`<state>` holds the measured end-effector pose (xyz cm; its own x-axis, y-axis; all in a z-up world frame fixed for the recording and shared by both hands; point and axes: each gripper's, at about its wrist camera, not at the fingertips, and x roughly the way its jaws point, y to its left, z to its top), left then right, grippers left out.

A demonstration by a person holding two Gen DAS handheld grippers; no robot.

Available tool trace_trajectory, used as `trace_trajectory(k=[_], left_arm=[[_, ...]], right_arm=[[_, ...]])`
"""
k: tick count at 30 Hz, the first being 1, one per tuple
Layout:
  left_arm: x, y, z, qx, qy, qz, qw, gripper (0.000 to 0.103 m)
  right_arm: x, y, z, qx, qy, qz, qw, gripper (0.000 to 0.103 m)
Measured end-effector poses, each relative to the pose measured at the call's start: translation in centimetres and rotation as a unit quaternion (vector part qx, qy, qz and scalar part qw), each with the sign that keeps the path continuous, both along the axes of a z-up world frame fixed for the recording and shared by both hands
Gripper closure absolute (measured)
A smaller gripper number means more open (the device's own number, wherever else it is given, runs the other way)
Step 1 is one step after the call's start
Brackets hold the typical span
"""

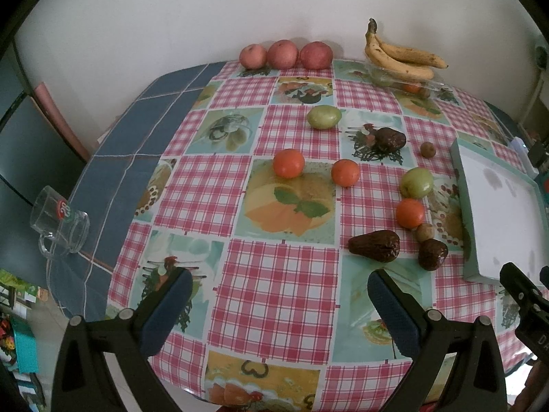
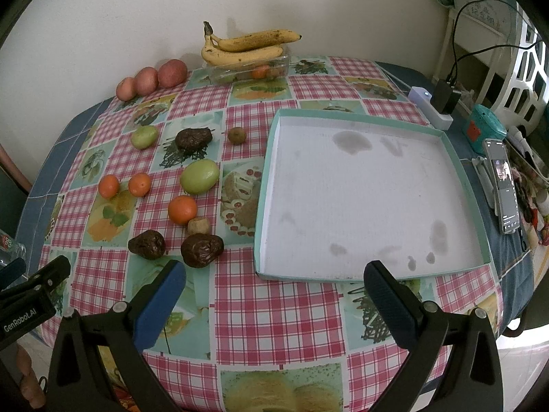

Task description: Organize fruits

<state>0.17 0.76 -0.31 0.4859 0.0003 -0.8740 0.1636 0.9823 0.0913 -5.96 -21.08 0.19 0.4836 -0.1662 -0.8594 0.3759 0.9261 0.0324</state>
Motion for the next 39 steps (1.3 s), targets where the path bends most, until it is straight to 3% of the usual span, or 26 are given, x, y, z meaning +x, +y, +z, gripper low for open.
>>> trace_trajectory(k=[24, 31, 37, 39], left_arm=[[0.0, 0.4, -0.3, -0.004, 0.006, 0.003, 1.0000, 0.000], [2.6, 1.1, 0.6, -0.049, 0.012, 0.013, 0.9986, 0.000], [6.8, 1.2, 2.1, -0.119, 0.020, 0.039, 0.9920, 0.000], [7.8, 1.2, 2.2, -0.125, 0.013, 0.049, 0.9908, 0.000]], right_arm=[[0.1, 0.0, 0.0, 0.001, 0.002, 0.000, 1.000, 0.000], [0.2, 0.2, 0.0, 0.021, -0.004, 0.010, 1.000, 0.000], [2.8, -0.2, 1.4, 0.035, -0.015, 0.011, 0.999, 0.000], [4.1, -0.6, 1.4, 0.045, -0.011, 0.003, 0.999, 0.001]])
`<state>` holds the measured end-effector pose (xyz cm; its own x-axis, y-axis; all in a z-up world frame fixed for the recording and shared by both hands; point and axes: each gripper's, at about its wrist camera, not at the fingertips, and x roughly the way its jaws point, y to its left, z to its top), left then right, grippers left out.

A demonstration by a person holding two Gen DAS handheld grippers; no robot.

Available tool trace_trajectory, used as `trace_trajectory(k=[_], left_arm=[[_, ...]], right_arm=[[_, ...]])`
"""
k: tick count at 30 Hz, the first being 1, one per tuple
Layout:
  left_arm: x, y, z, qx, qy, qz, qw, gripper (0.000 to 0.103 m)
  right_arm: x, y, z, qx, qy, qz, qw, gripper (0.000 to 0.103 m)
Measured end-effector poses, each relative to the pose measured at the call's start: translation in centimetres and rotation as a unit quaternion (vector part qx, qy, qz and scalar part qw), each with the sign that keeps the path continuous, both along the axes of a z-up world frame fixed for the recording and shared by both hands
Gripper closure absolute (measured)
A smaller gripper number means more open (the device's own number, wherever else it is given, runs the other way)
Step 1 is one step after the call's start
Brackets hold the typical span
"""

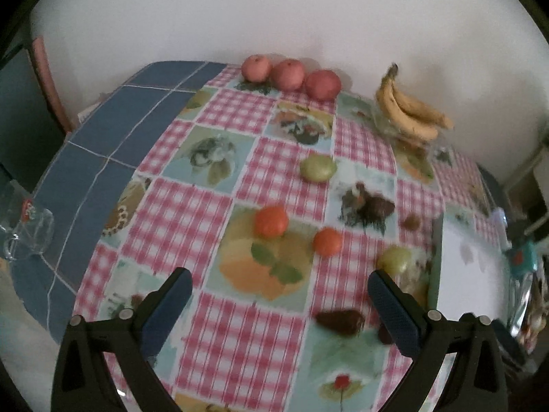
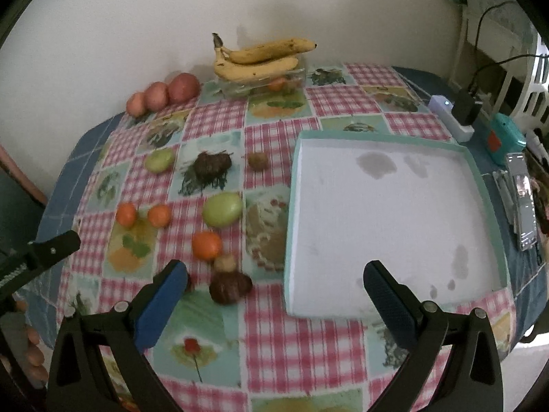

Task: Organize fruits
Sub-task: 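Reach the right gripper to the dark brown fruit while the left approaches an orange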

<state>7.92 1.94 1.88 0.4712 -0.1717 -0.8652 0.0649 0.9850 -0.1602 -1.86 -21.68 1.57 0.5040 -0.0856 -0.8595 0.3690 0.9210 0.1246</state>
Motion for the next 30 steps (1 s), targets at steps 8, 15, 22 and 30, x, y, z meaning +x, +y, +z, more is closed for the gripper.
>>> trace_trajectory(k=[8, 15, 22, 30], left_arm=[[1.7, -0.3, -0.3, -0.025, -0.060, 0.011, 0.9978, 0.000], [1.5, 0.7, -0.9, -0.013, -0.088, 0.019, 0.9958, 0.000], [0.9, -0.4, -1.1, -0.023, -0.076, -0.024, 0.9966, 0.000], [1.1, 0.3, -2.0, -0.059, -0.041, 0.003, 0.9974, 0.000]], right_arm=[[4.5, -0.2, -1.5, 0.020, 0.014, 0.006, 1.000, 0.001], [5.5, 0.0, -2.9, 0.031, 0.036, 0.018, 0.999, 0.009], [5.0, 0.6, -3.6, 0.052, 0.047, 0.028, 0.997, 0.018], [4.1, 1.5, -4.4, 0.057, 0.060, 0.050, 0.995, 0.030]])
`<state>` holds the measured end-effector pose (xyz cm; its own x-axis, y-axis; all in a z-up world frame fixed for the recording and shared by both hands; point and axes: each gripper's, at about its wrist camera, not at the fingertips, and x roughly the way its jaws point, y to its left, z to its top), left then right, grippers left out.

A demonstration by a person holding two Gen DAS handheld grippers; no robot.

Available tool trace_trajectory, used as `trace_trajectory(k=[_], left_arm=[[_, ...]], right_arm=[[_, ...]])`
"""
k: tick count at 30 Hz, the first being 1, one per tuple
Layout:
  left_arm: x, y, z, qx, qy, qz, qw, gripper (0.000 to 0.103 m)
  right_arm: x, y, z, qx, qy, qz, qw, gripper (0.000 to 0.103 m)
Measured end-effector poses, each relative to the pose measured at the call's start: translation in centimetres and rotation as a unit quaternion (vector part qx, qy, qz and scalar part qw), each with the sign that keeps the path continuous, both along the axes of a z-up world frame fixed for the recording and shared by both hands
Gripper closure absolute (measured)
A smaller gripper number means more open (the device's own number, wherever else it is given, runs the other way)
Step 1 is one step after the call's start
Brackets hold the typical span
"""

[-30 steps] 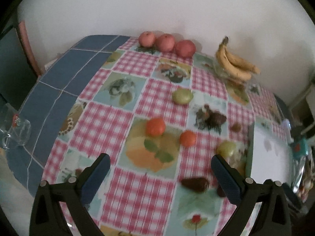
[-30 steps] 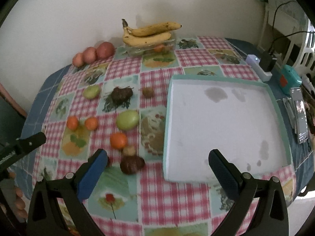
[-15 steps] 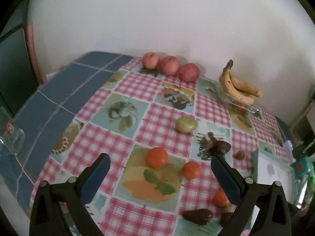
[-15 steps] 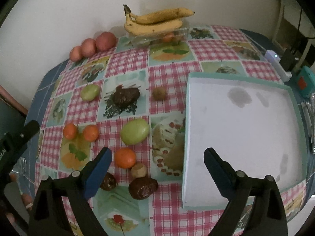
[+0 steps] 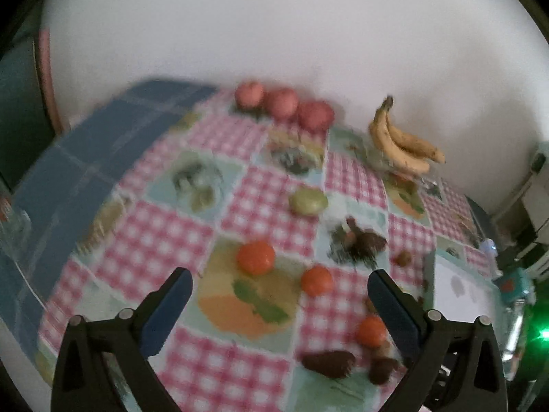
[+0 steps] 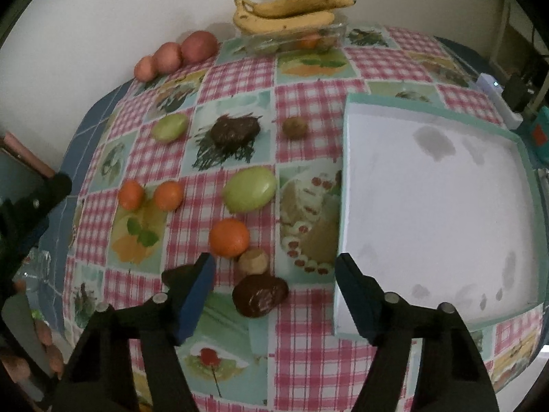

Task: Organize fruits
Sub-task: 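Reach the right gripper to the dark brown fruit while the left approaches an orange, then close the right gripper on the brown fruit while the left grasps the orange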

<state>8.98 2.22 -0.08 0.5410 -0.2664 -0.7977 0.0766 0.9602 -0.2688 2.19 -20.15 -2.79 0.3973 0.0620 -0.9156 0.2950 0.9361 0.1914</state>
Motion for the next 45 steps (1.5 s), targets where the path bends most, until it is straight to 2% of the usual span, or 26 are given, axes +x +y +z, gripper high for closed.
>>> trace_trajectory(k=[2, 5, 7, 11, 15, 19, 23, 29, 39, 45], left_arm=[[0.2, -0.7, -1.4, 0.007, 0.037, -0.009, 0.9992, 0.000], [0.6, -1.3, -3.1, 0.027, 0.068, -0.008, 0.9973, 0.003], [1.0, -1.1, -4.3, 0.029, 0.092, -0.001, 0.9954, 0.010], [1.3, -0.4, -6.3, 0.028, 0.124, 0.015, 0.9918, 0.013], [1.2, -0.5, -7.1, 0.019, 0.148, 0.009, 0.9888, 0.014], [1.1, -0.9, -7.1, 0.022, 0.152, 0.005, 0.9881, 0.014], [1.3, -0.7, -7.4, 0.009, 0.162, 0.006, 0.9867, 0.014], [1.9, 0.8, -6.9, -0.024, 0.148, 0.029, 0.9883, 0.014], [3.8, 3.1, -6.8, -0.051, 0.124, 0.074, 0.9882, 0.014], [5.3, 2.0, -7.1, -0.030, 0.105, 0.071, 0.9915, 0.019]], right_arm=[[-0.1, 0.1, -0.4, 0.006, 0.006, 0.004, 1.000, 0.033], [0.0, 0.3, -1.1, 0.018, 0.018, 0.009, 1.000, 0.037], [-0.1, 0.4, -1.5, 0.021, 0.025, 0.011, 0.999, 0.037], [-0.1, 0.7, -2.4, 0.025, 0.039, 0.017, 0.999, 0.040], [0.1, 1.2, -3.1, 0.026, 0.051, 0.023, 0.998, 0.041], [0.2, 1.4, -4.0, 0.028, 0.064, 0.026, 0.997, 0.042], [0.3, 1.4, -4.9, 0.027, 0.078, 0.027, 0.996, 0.047], [0.4, 1.6, -5.4, 0.013, 0.080, 0.029, 0.996, 0.050], [0.7, 2.3, -5.6, -0.021, 0.082, 0.039, 0.996, 0.057], [0.5, 2.2, -5.6, -0.022, 0.083, 0.038, 0.996, 0.058]])
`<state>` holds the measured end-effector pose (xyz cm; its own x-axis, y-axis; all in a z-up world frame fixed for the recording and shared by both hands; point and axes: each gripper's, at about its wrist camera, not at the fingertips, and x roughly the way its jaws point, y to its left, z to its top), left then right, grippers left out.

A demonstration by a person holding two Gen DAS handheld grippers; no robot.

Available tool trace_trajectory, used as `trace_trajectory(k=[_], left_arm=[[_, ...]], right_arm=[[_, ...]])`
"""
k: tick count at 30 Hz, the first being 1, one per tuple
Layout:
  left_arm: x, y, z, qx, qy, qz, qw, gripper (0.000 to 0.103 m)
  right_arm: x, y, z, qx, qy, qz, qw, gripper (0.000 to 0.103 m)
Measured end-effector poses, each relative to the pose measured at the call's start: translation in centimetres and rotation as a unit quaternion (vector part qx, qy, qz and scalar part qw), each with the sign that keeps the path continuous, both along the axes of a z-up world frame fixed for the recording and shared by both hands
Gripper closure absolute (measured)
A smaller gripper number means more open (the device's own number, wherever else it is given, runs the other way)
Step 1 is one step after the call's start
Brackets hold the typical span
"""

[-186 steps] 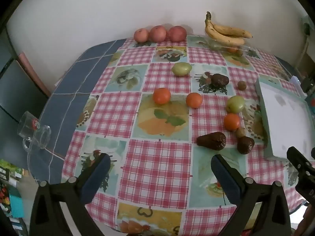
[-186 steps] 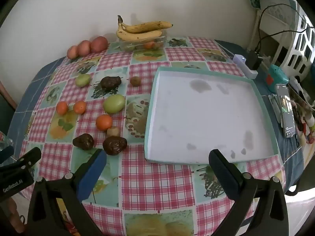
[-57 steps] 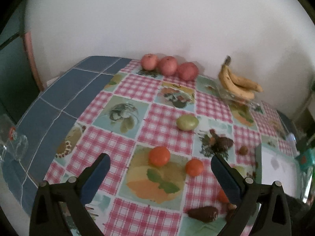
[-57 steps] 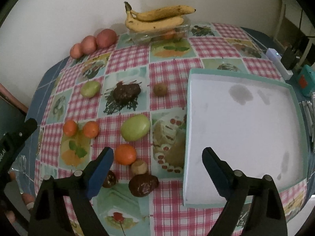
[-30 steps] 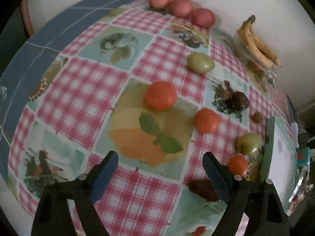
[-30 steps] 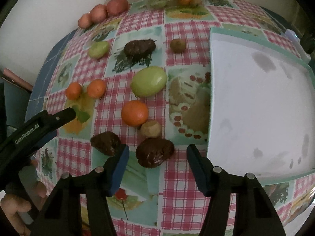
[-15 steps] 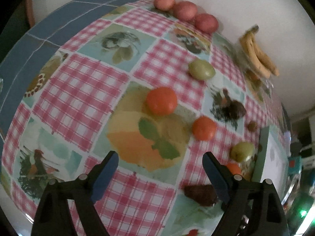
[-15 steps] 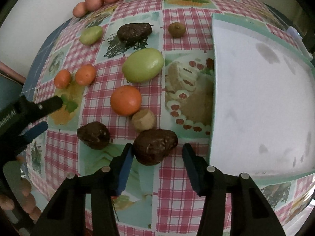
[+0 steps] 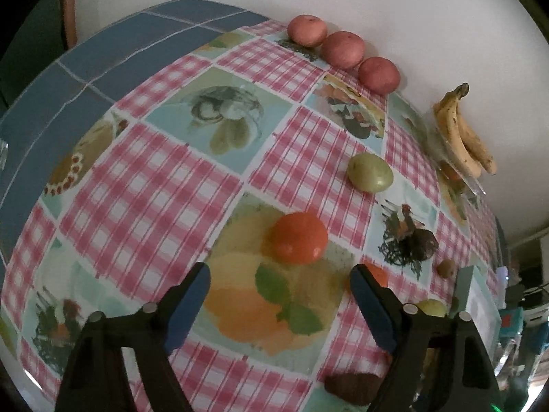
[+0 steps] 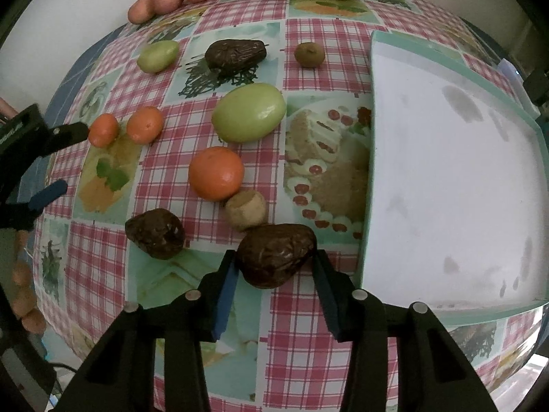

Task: Organize fruits
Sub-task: 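Close the right gripper on the brown fruit while the left grasps the orange, then carry both fruits to the white tray and open both grippers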

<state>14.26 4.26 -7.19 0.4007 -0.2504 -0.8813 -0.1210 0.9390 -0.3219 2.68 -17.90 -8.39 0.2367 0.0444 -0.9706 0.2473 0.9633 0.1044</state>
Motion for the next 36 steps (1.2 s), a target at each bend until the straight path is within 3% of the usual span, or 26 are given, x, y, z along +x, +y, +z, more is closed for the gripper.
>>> trace_trajectory(k=[5, 10, 21, 25, 27, 36], left_arm=[[1.3, -1.3, -0.2, 0.028, -0.015, -0.017, 0.9994, 0.024], [2.2, -1.9, -1.6, 0.041, -0.010, -0.021, 0.9989, 0.039], [2.8, -3.1, -2.2, 0.108, -0.021, -0.043, 0.9930, 0.044], [2.6, -3.2, -2.3, 0.134, -0.020, -0.048, 0.9897, 0.058], [2.6, -2.9, -2.3, 0.135, -0.019, -0.043, 0.9897, 0.063], [2.8, -2.7, -2.3, 0.120, -0.012, -0.042, 0.9918, 0.063]], right_arm=[[0.1, 0.1, 0.0, -0.003, 0.002, 0.001, 1.000, 0.057], [0.2, 0.1, 0.0, -0.007, 0.004, 0.004, 1.000, 0.058], [0.1, 0.2, -0.1, -0.012, 0.004, 0.007, 1.000, 0.057], [0.2, 0.3, -0.2, -0.014, 0.004, 0.008, 1.000, 0.057], [0.2, 0.4, -0.2, -0.016, 0.004, 0.010, 1.000, 0.057], [0.1, 0.2, 0.0, -0.009, 0.000, 0.007, 1.000, 0.058]])
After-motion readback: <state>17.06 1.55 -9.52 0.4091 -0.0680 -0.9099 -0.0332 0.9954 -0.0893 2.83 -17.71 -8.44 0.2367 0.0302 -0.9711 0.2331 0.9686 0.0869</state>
